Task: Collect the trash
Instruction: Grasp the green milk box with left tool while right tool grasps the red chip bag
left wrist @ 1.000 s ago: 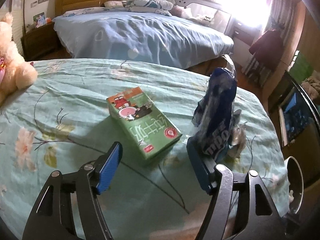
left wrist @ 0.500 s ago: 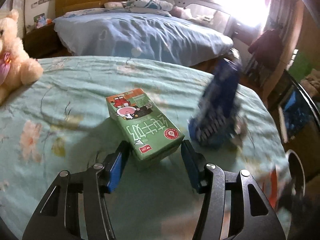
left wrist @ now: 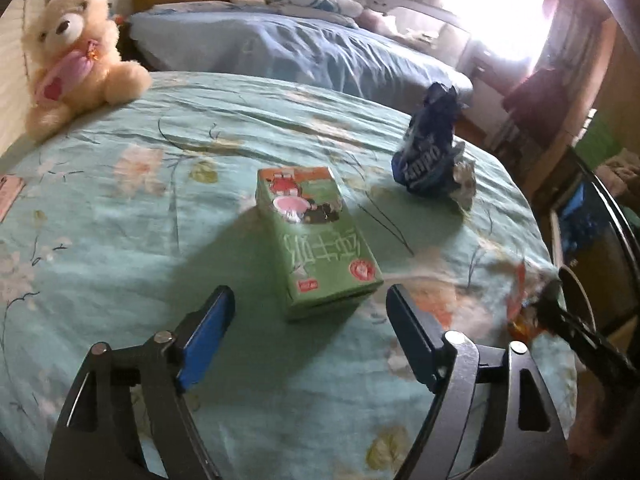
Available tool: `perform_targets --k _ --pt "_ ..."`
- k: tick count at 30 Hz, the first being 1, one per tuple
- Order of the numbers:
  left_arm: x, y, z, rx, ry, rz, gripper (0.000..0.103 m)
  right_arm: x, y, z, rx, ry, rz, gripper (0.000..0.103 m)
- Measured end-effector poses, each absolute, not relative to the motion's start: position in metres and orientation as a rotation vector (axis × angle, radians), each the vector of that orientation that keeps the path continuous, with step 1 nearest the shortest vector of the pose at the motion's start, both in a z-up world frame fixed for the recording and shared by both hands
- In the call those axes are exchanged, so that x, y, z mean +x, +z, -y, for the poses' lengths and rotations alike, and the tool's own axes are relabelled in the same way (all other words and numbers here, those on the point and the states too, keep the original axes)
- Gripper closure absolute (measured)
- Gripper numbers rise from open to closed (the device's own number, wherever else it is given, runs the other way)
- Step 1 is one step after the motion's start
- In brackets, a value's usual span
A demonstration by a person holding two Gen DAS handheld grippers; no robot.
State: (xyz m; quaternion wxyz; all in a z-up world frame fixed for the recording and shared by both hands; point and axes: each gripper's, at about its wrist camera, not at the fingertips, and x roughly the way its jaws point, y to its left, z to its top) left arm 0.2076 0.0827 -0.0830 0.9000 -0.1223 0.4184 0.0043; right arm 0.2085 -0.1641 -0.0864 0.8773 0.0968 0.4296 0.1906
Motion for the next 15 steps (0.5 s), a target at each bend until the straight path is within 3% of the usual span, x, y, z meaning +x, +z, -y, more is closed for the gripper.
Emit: perform_targets --k 5,7,8,15 --pt "0.221 -0.085 -0.072 -0.19 0.062 -0.864 0.025 0.201 -0.08 0.173 0.219 0.387 -0.88 0.093" --pt "0.226 -0.091 -0.072 -0.188 0.046 -0.892 0.045 0.197 -0.078 0.179 0.229 0.378 -0.874 0.093" --pt "0.225 -0.09 -0.072 -0.183 0.054 -0.884 0.049 0.196 -0.077 0.181 0.236 0.375 -0.872 0.093" --pt "0.195 -0.079 -0.053 -0.173 -0.034 -0.828 0.049 0.184 -0.074 0.206 0.276 0.343 -0.859 0.093"
